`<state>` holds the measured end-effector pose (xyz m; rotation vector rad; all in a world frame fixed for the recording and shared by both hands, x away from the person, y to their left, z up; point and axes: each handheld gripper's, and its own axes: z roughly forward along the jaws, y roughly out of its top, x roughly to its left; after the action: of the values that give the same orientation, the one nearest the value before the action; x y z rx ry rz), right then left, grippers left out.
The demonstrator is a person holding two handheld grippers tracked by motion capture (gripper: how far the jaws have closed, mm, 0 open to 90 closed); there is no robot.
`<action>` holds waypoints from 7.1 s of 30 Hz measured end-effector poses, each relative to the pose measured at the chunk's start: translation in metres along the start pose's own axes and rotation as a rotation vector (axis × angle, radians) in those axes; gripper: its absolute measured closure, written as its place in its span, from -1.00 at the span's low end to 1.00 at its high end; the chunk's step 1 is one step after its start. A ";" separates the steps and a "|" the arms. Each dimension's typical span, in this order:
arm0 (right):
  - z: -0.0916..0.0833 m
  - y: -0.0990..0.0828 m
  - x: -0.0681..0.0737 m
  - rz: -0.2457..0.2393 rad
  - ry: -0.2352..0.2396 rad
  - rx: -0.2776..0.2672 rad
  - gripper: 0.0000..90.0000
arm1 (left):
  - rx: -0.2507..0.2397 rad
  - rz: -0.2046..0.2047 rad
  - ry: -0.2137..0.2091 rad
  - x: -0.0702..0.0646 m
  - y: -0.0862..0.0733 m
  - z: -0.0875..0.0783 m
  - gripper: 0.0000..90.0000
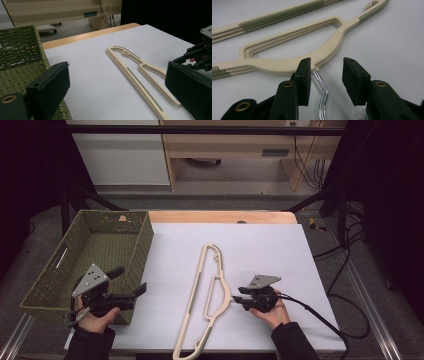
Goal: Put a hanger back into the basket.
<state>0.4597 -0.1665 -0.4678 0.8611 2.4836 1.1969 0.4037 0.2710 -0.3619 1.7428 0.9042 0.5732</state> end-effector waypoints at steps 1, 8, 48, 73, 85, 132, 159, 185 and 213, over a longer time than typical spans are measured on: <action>0.000 0.000 0.000 0.000 0.000 0.000 0.37 | 0.000 0.000 0.000 0.000 0.000 0.000 -0.88; 0.010 -0.004 -0.004 -0.021 0.075 0.020 0.62 | 0.009 0.013 -0.011 -0.004 0.000 0.003 -0.88; -0.014 0.015 0.007 -0.104 0.141 -0.018 0.98 | 0.164 0.093 -0.135 -0.073 -0.004 0.055 -0.85; -0.027 0.029 0.017 -0.091 0.128 -0.003 0.98 | 0.440 0.299 -0.221 -0.151 -0.021 0.151 -0.39; -0.032 0.034 0.023 -0.112 0.106 0.006 0.98 | 0.507 0.324 -0.206 -0.168 -0.027 0.172 0.33; -0.116 0.005 -0.023 0.221 -0.165 -0.385 -0.60 | 0.387 0.017 0.024 -0.068 0.011 0.084 0.91; -0.125 0.004 -0.023 0.224 -0.171 -0.434 -0.80 | 0.119 0.067 -0.083 -0.033 0.110 -0.002 0.91; -0.121 0.005 -0.022 0.217 -0.170 -0.418 -0.84 | 0.146 0.079 -0.044 0.097 0.130 -0.022 0.91; -0.117 0.005 -0.023 0.210 -0.177 -0.404 -0.84 | 0.221 -0.015 0.061 0.186 0.064 -0.043 0.91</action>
<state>0.4261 -0.2514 -0.3908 1.0723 1.9526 1.5450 0.5024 0.4330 -0.2950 1.9229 1.0547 0.5347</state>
